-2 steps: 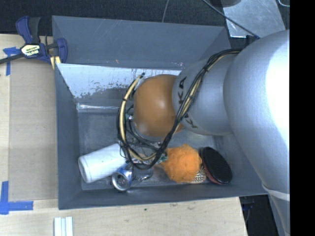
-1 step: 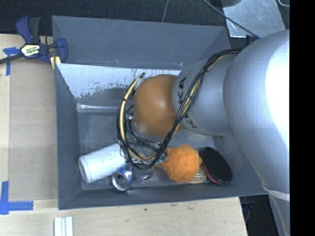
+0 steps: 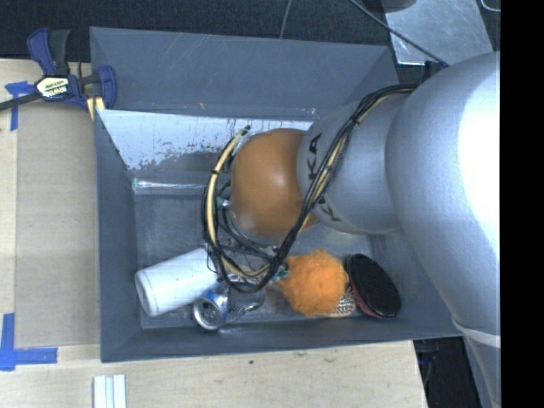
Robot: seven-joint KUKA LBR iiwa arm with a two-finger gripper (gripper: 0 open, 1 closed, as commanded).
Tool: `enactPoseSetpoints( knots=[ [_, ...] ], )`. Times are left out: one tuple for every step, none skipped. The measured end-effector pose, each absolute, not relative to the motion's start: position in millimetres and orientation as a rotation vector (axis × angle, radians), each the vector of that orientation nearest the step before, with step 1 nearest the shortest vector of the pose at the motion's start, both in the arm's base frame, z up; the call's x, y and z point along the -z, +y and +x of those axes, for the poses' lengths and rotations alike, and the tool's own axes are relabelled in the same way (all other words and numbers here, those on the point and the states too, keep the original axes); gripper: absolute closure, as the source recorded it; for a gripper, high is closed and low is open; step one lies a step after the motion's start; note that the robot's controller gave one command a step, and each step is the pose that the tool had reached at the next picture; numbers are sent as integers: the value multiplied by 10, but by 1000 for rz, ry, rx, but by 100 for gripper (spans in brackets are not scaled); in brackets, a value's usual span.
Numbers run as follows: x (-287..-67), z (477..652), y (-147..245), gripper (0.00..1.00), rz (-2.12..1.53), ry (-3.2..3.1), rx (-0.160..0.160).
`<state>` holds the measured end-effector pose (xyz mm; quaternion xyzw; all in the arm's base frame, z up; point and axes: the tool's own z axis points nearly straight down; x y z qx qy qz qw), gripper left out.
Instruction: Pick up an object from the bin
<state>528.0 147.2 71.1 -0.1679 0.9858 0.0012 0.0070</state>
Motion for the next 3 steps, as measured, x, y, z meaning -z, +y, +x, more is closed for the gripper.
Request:
enactPoseSetpoints(
  knots=[
    [-711, 5297, 1420, 100, -678, 3049, -4],
    [-711, 5297, 1421, 100, -676, 3050, -5],
    [-711, 5297, 1420, 100, -675, 3050, -5]
  ],
)
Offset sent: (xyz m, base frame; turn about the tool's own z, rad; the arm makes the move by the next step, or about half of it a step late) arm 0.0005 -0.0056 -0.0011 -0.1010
